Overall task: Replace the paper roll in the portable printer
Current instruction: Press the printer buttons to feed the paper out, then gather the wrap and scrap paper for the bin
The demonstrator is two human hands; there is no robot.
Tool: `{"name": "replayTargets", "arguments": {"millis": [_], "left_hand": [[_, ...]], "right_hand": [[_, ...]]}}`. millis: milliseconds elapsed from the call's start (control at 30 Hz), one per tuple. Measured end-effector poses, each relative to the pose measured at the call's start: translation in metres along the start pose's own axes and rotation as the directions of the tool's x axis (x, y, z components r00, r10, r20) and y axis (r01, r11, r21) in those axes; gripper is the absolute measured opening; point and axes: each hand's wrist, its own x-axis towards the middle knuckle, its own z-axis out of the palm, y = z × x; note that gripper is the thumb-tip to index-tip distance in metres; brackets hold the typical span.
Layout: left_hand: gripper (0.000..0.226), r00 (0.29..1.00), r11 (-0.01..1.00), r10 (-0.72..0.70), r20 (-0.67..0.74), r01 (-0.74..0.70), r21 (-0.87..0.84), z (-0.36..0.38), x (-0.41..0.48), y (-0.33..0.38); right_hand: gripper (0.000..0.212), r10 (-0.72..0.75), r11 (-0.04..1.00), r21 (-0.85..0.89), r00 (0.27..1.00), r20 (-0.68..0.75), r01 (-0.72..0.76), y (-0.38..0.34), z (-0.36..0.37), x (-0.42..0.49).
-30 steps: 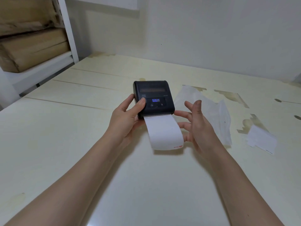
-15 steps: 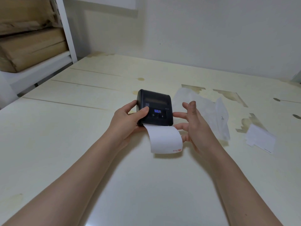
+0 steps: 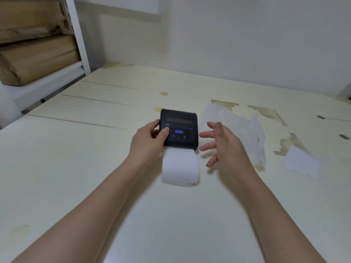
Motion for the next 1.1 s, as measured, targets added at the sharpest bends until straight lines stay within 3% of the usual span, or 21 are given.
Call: {"name": "replayTargets", "arguments": {"millis": [167,300,433,567,667,800,900,1100], "left_hand": [[0.052,0.987,0.974,0.068,-0.147,-0.034,0.223,0.01,0.001,0.0],[0.064,0.947,0.907,0.258,-0.194,-0.168,0.385,0.026,-0.001,0.016],[0.059,0.922,0.858,0.375,-0.095,-0.307,0.413,0.057,-0.009,0.039],[0.05,0.916,0.839,0.401,0.016,-0.374,0.396,0.096,-0.021,0.056],[0.049,0.913,0.828,0.402,0.072,-0.396,0.396,0.12,-0.03,0.062],[0.05,0.916,0.796,0.359,0.18,-0.401,0.454,0.148,-0.034,0.062],[0.054,0.918,0.758,0.293,0.267,-0.393,0.52,0.164,-0.035,0.059],[0.056,0.921,0.755,0.251,0.298,-0.379,0.536,0.177,-0.037,0.057]], "right_hand": [[0.024,-0.133,0.991,-0.05,0.981,-0.139,0.127,0.007,-0.006,0.0],[0.022,-0.264,0.956,-0.231,0.88,-0.394,0.183,0.006,-0.032,0.006],[0.025,-0.245,0.892,-0.449,0.779,-0.577,-0.052,0.027,-0.09,0.007],[0.038,0.014,0.798,-0.421,0.713,-0.701,-0.43,0.053,-0.15,0.005],[0.054,0.209,0.708,-0.355,0.661,-0.721,-0.61,0.066,-0.177,0.001],[0.066,0.246,0.642,-0.41,0.68,-0.69,-0.648,0.079,-0.186,0.001],[0.066,0.252,0.671,-0.402,0.702,-0.666,-0.623,0.081,-0.188,0.007],[0.056,0.228,0.729,-0.384,0.731,-0.643,-0.566,0.083,-0.181,0.009]]}}
